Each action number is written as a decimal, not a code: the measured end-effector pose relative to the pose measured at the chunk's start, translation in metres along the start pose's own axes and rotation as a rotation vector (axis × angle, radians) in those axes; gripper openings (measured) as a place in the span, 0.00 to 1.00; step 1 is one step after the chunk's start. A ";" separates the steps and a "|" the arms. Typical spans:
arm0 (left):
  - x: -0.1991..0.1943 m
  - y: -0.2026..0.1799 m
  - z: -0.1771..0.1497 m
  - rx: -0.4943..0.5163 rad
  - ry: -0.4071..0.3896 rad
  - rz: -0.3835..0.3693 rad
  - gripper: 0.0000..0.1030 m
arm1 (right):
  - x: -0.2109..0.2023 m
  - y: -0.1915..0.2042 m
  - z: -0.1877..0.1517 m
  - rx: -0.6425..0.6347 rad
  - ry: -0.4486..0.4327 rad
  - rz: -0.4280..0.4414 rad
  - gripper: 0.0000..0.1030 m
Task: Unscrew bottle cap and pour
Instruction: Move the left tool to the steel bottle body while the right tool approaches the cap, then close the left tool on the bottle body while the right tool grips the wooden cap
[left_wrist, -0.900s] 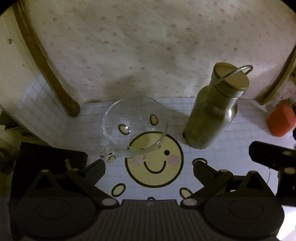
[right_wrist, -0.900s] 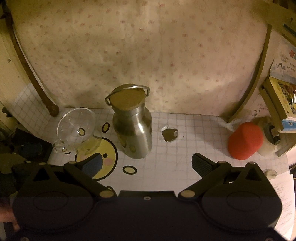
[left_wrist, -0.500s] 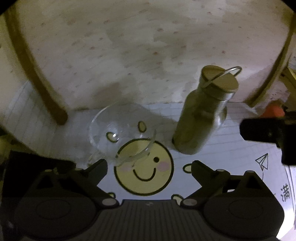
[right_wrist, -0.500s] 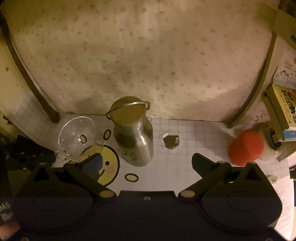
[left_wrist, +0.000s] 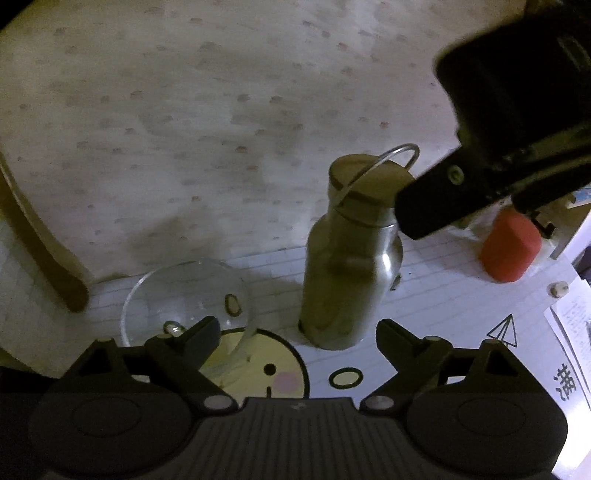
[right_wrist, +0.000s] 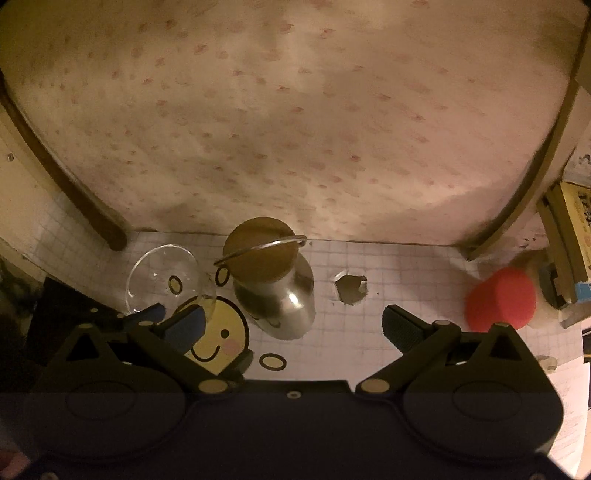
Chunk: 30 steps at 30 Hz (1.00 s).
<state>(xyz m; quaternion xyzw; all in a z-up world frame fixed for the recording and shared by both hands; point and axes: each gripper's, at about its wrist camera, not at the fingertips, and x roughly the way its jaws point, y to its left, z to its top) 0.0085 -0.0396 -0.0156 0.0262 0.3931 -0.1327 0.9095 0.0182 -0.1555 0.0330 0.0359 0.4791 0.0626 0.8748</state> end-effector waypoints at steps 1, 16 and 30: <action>0.002 -0.001 0.001 0.008 -0.003 0.000 0.89 | 0.001 0.000 0.002 0.000 0.006 0.003 0.96; 0.029 -0.019 -0.003 0.094 -0.067 -0.018 0.87 | 0.009 0.001 0.032 0.028 0.071 0.026 0.96; 0.060 -0.023 -0.004 0.137 -0.067 -0.018 0.82 | 0.034 0.007 0.056 0.065 0.199 0.026 0.95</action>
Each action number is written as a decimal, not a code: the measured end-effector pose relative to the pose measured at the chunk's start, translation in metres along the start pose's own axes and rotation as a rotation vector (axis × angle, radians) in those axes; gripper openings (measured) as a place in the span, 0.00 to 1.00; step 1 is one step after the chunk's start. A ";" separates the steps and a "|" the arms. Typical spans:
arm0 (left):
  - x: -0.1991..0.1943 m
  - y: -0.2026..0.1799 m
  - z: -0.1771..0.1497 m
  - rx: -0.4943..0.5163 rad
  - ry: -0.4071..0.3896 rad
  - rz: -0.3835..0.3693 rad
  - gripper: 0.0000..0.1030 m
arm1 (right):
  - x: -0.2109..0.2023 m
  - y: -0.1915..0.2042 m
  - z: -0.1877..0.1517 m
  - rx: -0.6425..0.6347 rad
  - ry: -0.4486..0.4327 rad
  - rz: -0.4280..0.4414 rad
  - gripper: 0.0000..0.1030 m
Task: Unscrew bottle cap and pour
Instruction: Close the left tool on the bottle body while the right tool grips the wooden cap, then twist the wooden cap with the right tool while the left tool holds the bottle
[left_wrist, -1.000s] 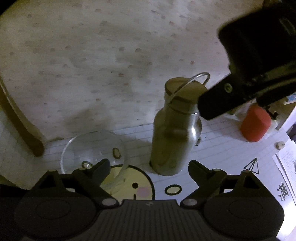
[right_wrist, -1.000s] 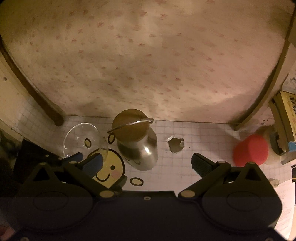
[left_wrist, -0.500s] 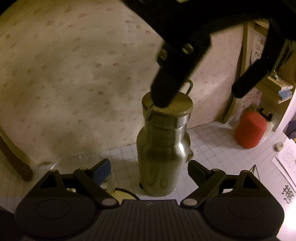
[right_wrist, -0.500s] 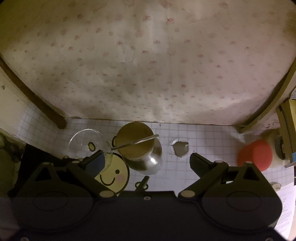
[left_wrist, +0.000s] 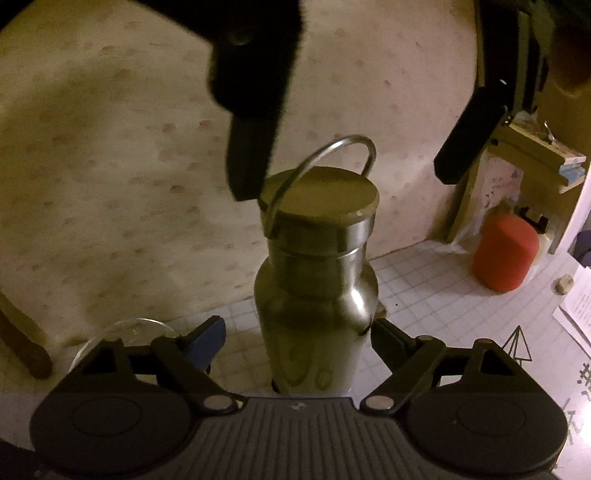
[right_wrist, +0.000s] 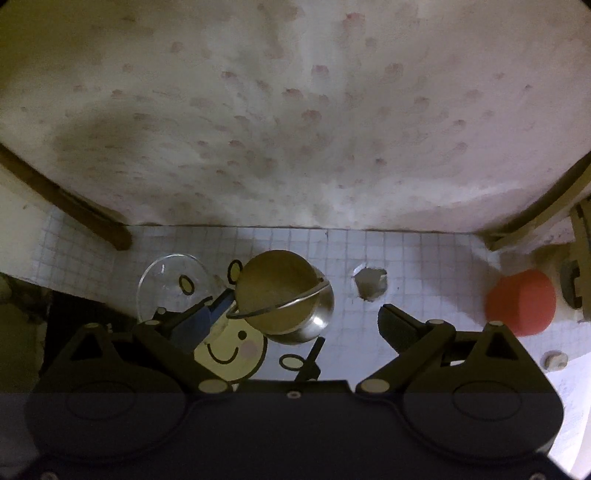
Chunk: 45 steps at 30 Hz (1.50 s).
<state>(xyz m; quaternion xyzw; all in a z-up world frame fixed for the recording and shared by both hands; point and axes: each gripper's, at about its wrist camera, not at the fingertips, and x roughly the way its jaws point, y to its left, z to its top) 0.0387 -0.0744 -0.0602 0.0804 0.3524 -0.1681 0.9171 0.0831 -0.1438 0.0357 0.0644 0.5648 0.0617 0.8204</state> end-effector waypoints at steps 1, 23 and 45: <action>-0.001 -0.002 -0.001 0.003 -0.005 0.002 0.81 | 0.002 0.000 0.001 0.004 0.007 -0.004 0.95; 0.002 -0.003 -0.008 0.006 -0.019 -0.008 0.69 | 0.023 0.008 0.011 0.086 0.086 -0.013 0.71; 0.003 -0.004 -0.004 -0.004 -0.016 -0.026 0.67 | 0.031 0.014 0.013 -0.039 0.094 0.004 0.56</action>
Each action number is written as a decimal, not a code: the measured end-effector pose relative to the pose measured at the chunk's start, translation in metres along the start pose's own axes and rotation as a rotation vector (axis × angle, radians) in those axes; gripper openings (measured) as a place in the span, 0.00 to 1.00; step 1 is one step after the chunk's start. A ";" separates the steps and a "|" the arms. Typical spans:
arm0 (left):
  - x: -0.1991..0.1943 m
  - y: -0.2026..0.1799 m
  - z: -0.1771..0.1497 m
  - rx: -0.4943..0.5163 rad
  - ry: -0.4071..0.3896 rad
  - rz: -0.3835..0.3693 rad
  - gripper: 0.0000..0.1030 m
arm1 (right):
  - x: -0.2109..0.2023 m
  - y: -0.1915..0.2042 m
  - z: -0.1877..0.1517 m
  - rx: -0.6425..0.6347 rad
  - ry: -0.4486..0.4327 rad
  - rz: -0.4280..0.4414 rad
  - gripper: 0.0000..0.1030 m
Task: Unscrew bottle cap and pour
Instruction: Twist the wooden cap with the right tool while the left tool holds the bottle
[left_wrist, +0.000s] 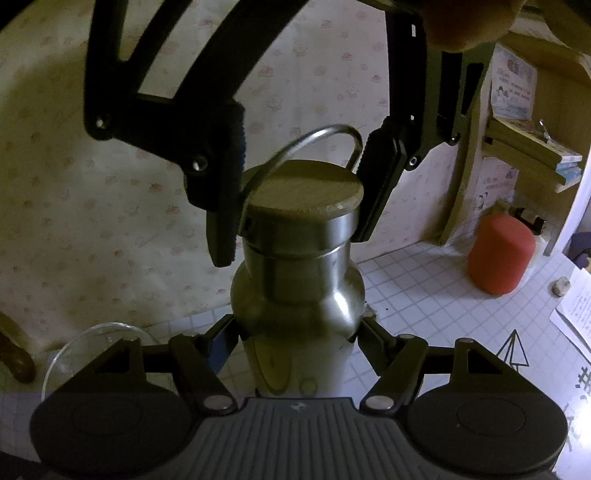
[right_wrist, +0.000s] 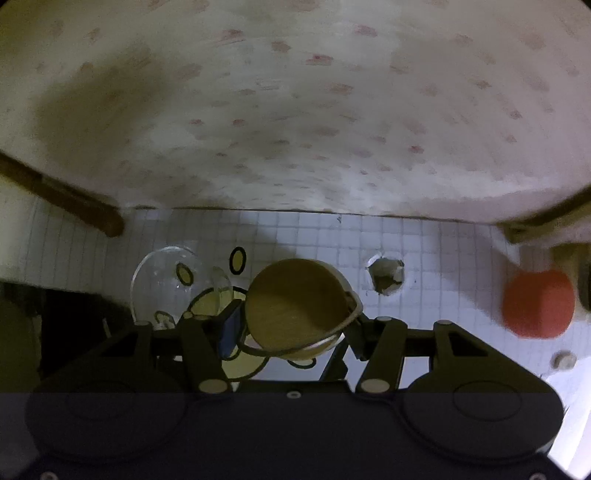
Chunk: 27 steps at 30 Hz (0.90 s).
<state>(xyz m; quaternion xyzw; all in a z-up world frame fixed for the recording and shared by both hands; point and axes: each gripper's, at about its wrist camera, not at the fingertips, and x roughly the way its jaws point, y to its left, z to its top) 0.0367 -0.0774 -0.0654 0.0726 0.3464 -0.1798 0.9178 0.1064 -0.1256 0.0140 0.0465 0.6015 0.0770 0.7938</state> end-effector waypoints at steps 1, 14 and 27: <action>0.000 0.000 0.000 -0.003 0.000 0.000 0.67 | 0.000 0.000 0.000 -0.015 0.002 0.004 0.56; -0.001 0.004 -0.001 -0.005 0.000 -0.008 0.67 | 0.002 0.009 0.002 -0.298 0.045 0.034 0.56; -0.008 0.002 -0.006 -0.025 0.002 0.018 0.67 | 0.005 0.026 -0.001 -0.516 0.101 -0.005 0.57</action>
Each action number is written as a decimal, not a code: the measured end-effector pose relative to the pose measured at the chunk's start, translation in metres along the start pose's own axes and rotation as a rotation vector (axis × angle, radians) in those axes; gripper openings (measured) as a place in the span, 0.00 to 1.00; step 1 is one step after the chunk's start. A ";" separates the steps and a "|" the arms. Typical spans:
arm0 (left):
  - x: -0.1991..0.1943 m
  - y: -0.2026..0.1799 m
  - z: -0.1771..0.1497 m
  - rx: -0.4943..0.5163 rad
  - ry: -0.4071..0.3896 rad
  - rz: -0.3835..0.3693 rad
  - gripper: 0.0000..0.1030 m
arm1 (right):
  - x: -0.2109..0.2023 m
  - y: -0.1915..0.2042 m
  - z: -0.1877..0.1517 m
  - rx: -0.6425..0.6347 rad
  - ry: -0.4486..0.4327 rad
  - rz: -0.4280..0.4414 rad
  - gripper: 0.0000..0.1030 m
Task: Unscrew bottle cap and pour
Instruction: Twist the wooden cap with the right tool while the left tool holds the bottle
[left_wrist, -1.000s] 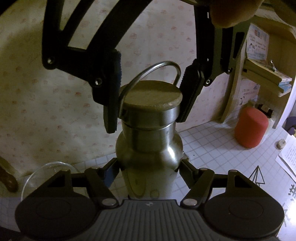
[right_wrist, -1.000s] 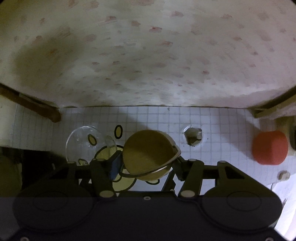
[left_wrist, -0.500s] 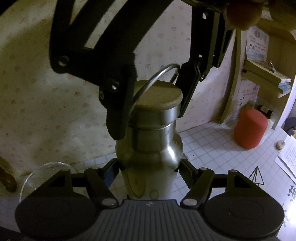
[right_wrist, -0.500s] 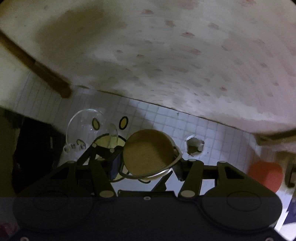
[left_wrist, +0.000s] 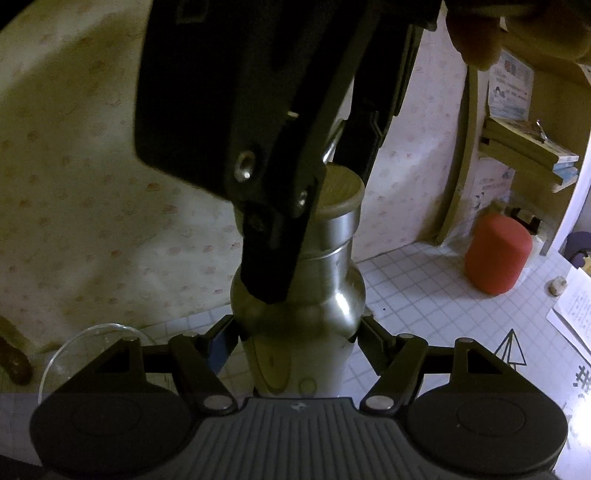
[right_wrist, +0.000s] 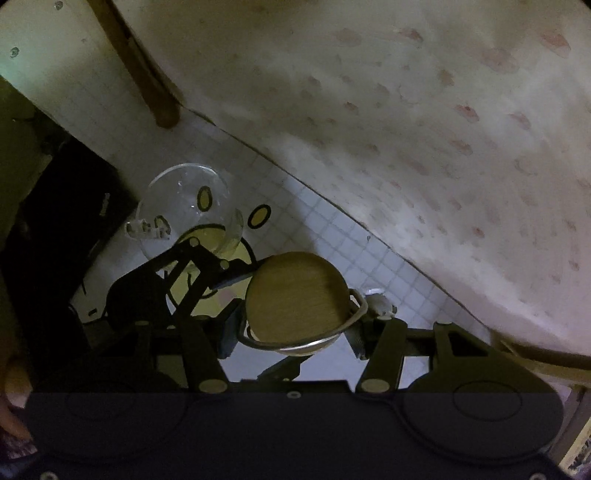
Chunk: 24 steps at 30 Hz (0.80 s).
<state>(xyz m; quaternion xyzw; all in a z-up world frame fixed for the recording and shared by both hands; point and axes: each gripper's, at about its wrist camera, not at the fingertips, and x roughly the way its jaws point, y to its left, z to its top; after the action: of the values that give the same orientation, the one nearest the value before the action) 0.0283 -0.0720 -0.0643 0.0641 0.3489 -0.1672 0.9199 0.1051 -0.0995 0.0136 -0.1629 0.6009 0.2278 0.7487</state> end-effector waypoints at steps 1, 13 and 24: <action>0.000 0.000 0.000 0.000 0.000 0.000 0.67 | -0.001 -0.001 0.001 0.021 0.002 0.003 0.59; 0.005 0.017 0.003 0.057 -0.003 -0.047 0.67 | -0.010 -0.034 0.000 0.512 -0.022 0.088 0.65; 0.002 0.014 0.002 0.068 -0.001 -0.045 0.67 | -0.008 -0.031 -0.004 0.703 -0.046 -0.003 0.55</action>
<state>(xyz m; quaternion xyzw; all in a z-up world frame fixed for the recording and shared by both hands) 0.0359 -0.0603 -0.0638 0.0873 0.3439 -0.1995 0.9134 0.1168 -0.1294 0.0197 0.1089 0.6251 0.0096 0.7728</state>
